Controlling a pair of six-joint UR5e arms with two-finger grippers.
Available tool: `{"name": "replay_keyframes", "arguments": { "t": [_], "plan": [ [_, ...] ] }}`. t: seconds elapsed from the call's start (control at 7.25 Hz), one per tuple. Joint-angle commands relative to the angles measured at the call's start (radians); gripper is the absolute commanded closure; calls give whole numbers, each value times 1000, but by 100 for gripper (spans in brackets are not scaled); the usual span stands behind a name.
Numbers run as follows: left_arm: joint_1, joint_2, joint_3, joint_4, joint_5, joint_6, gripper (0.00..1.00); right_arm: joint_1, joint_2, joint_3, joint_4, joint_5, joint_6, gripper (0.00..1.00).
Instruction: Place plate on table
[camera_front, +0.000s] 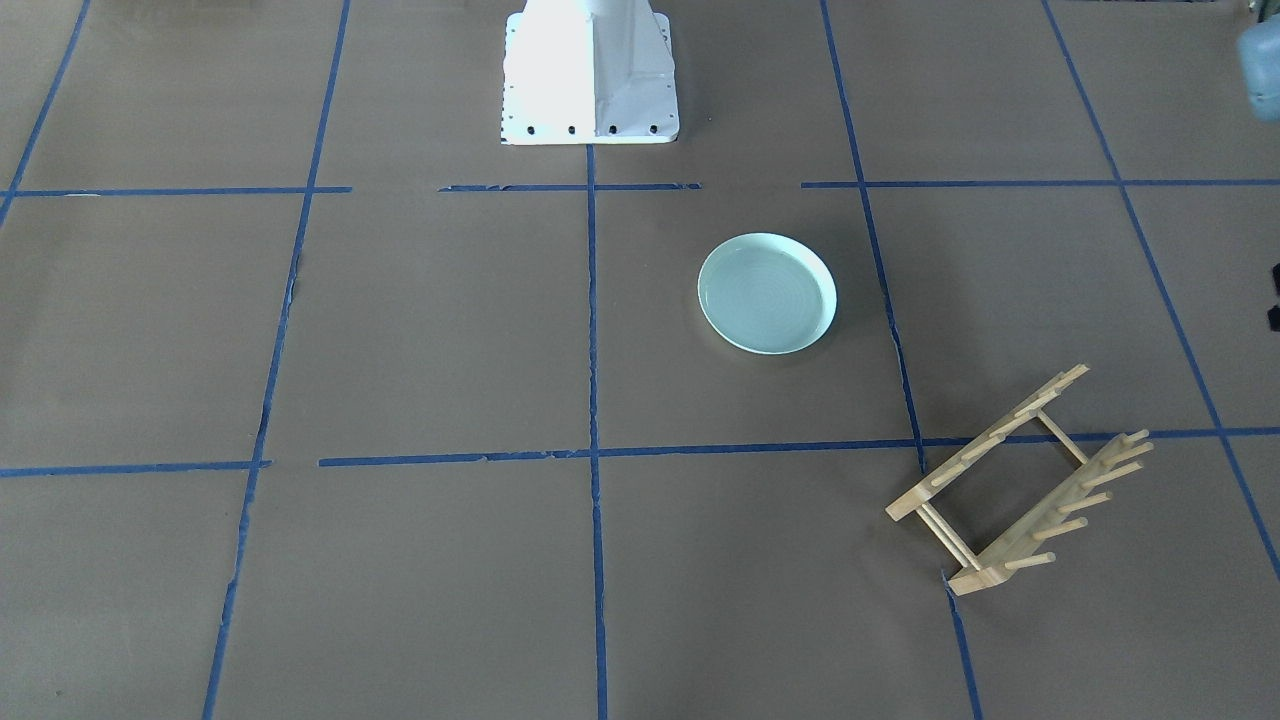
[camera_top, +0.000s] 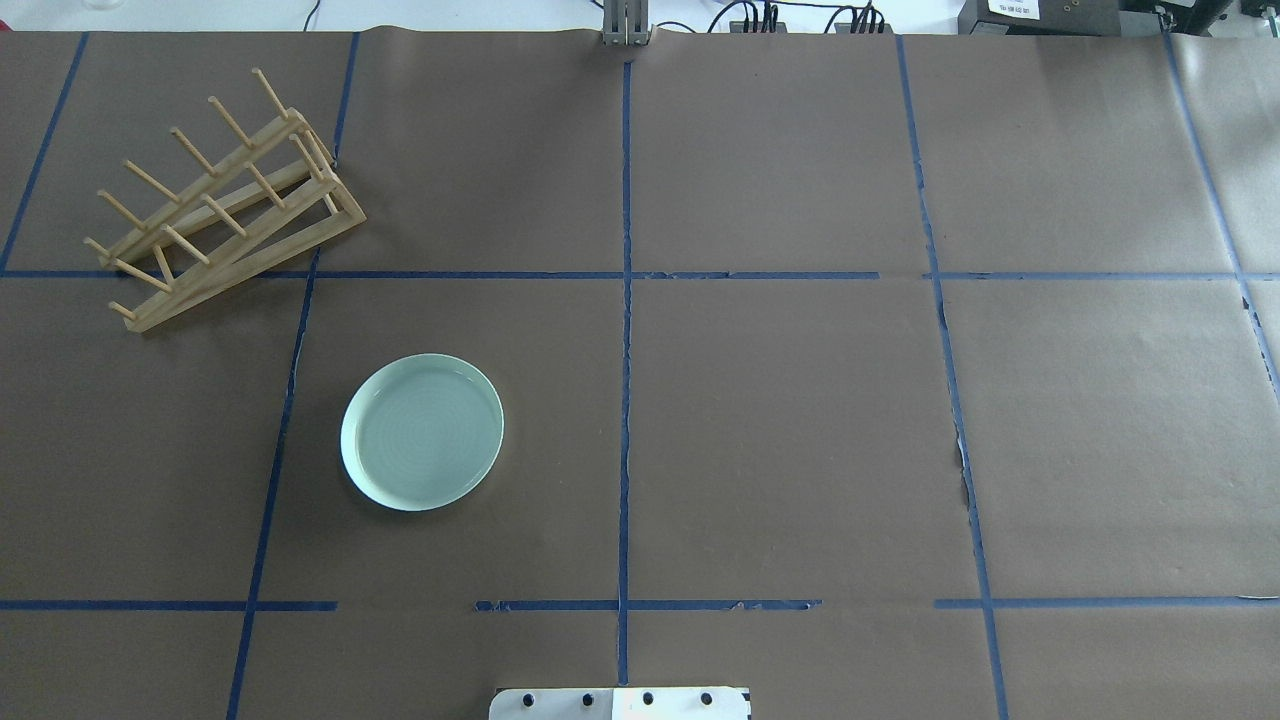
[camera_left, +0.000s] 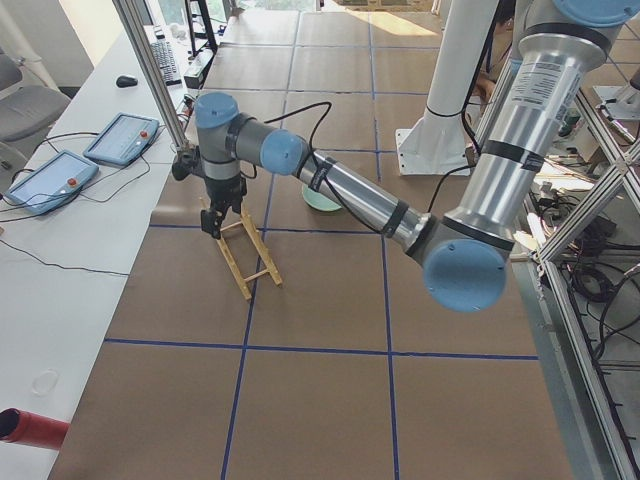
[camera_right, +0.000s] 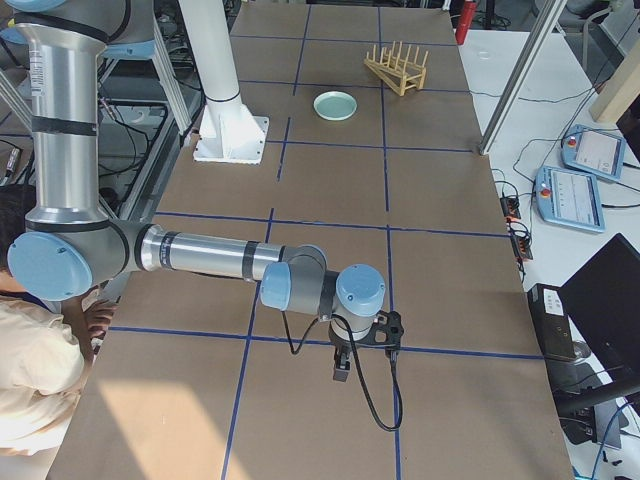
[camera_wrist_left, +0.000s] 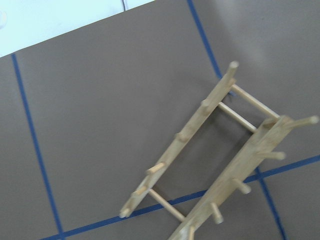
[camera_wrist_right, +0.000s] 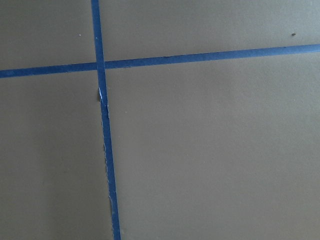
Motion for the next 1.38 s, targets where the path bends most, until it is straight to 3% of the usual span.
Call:
{"name": "replay_keyframes", "arguments": {
  "t": [0.0, 0.14, 0.28, 0.55, 1.24],
  "plan": [
    [-109, 195, 66, -23, -50, 107, 0, 0, 0, 0, 0, 0, 0, 0],
    [-107, 193, 138, -21, -53, 107, 0, 0, 0, 0, 0, 0, 0, 0],
    [-112, 196, 142, -21, -50, 110, 0, 0, 0, 0, 0, 0, 0, 0],
    [-187, 215, 137, -21, -57, 105, 0, 0, 0, 0, 0, 0, 0, 0],
    [-184, 200, 97, -19, -45, 107, 0, 0, 0, 0, 0, 0, 0, 0]
  ]
}}
